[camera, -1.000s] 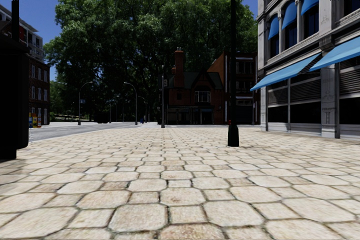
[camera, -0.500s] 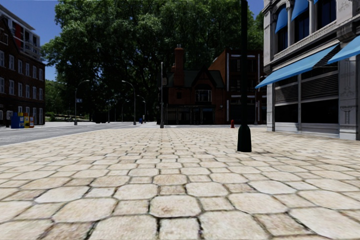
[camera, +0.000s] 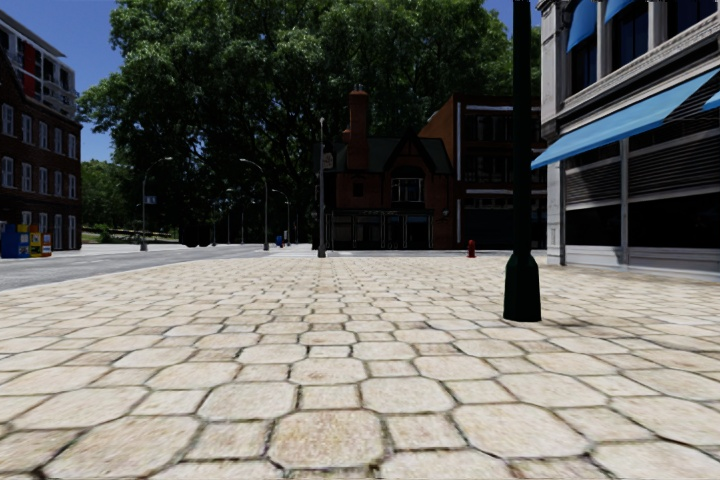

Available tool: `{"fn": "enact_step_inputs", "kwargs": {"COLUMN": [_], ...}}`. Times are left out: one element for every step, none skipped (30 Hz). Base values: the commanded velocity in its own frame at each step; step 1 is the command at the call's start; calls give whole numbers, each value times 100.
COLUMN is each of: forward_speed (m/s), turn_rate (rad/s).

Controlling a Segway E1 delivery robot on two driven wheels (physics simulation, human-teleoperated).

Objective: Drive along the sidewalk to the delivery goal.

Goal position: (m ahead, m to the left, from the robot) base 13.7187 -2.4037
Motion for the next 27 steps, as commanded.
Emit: {"fn": "enact_step_inputs", "kwargs": {"forward_speed": [200,200,200,200,200,200,200,200,200,200,200,200,200,200,200,200,200,200,200,200,200,200,200,200,200,200,200], "turn_rate": [0,0,0,-1,-6,-6,-12,-18,-23,-25,-25,-26,-26,-27,-27,-27,-27,-28,-29,-31,-31,-31,-31,-31,-31,-31,-31]}}
